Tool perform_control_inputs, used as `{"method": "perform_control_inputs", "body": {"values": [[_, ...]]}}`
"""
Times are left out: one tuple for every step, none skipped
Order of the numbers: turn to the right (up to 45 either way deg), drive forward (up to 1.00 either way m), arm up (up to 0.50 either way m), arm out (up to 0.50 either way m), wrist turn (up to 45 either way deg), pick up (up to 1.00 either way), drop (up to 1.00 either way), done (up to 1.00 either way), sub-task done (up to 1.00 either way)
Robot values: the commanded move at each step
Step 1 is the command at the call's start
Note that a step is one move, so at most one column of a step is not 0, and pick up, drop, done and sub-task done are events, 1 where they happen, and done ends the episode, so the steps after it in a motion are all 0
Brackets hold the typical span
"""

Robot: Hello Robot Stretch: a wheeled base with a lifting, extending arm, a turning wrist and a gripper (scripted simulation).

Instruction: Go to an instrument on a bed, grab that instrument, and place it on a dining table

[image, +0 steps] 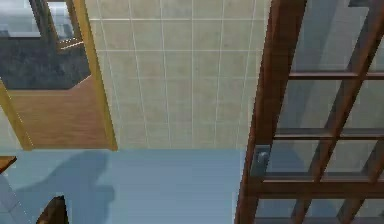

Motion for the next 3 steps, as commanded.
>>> {"method": "perform_control_inputs", "body": {"values": [[45.0,0.0,0.0,0.0,0.0,0.0,0.0,0.0,0.0],[45.0,0.0,0.0,0.0,0.0,0.0,0.0,0.0,0.0],[33.0,0.0,0.0,0.0,0.0,0.0,0.0,0.0,0.0]]}}
